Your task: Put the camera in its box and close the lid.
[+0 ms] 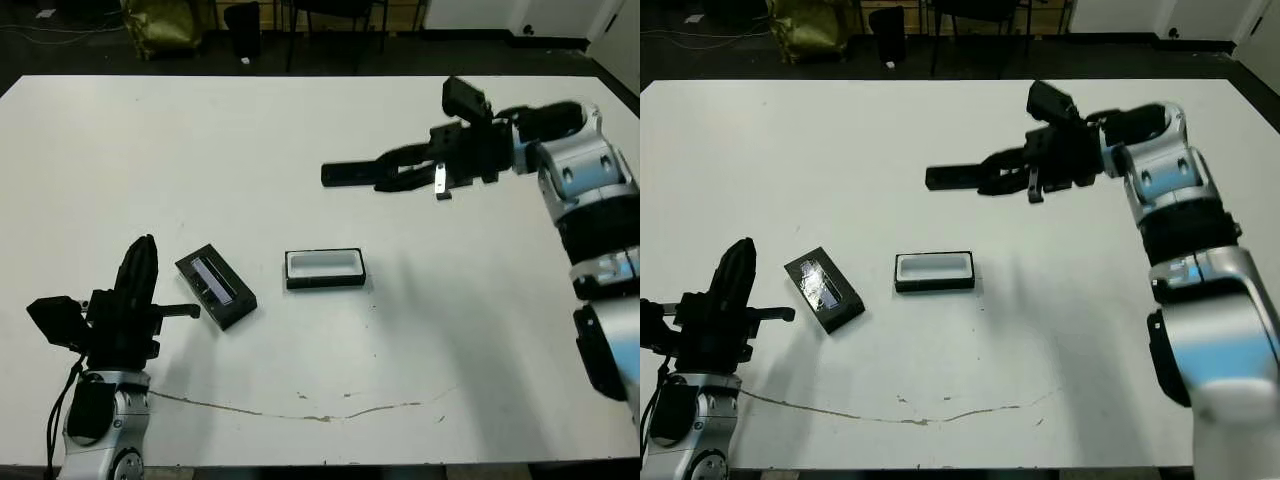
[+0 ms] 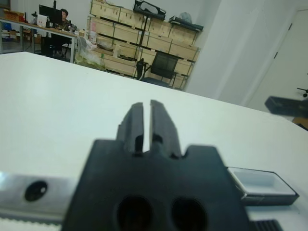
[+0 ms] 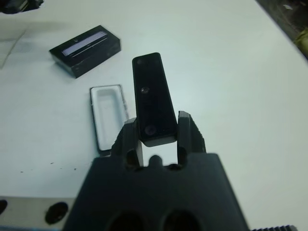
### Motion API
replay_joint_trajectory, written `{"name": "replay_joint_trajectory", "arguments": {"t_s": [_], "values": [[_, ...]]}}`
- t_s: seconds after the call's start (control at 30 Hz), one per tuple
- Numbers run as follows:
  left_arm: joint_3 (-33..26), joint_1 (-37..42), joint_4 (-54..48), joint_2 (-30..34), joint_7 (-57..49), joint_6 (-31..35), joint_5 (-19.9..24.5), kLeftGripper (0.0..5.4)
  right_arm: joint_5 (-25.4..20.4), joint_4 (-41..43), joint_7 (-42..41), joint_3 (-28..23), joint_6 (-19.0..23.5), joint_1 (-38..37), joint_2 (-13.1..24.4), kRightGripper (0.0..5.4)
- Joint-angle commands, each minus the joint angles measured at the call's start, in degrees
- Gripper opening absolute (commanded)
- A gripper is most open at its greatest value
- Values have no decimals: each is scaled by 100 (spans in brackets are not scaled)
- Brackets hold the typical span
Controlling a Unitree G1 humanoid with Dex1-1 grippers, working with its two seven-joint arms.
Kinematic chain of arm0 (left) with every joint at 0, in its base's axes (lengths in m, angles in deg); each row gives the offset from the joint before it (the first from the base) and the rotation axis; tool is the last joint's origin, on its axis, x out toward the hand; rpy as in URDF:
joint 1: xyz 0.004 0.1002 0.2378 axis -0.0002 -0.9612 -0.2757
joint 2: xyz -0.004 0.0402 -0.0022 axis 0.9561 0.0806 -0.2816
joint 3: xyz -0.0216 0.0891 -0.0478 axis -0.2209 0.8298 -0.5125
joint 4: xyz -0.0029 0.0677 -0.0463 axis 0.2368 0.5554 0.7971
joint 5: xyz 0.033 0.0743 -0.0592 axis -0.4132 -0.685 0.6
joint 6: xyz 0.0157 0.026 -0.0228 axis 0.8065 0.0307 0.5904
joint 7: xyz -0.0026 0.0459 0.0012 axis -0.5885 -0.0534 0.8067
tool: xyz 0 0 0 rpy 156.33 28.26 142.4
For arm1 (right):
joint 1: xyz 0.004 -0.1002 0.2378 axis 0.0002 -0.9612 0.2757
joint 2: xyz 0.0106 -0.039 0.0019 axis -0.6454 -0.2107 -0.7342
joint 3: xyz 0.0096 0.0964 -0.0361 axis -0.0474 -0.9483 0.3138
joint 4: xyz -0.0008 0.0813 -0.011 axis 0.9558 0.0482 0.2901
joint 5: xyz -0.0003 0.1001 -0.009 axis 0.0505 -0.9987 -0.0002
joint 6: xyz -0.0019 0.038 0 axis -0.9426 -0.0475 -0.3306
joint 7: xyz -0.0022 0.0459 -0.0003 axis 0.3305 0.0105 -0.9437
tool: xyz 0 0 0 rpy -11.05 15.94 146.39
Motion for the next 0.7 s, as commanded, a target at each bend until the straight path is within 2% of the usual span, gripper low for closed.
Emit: {"name": "replay_joint_trajectory", "arguments": {"t_s": [0.03, 0.23, 0.33, 0.6, 0.7], "values": [[29, -77, 63, 6, -33, 55, -54, 0, -92, 567, 273, -121, 323, -440, 16, 35], [58, -87, 79, 5, -41, 49, -55, 0, -57, 1101, 454, -67, 603, -728, 104, 35], [75, -84, 67, -7, -62, 68, -51, 0, -151, 861, 292, -46, 631, -691, 30, 35], [66, -66, 106, 40, -33, 14, -164, 0, -26, 320, -40, 251, 590, -384, -110, 35], [70, -60, 123, 33, -7, -25, -162, 0, 78, 161, -196, 400, 432, -224, -144, 35]]}}
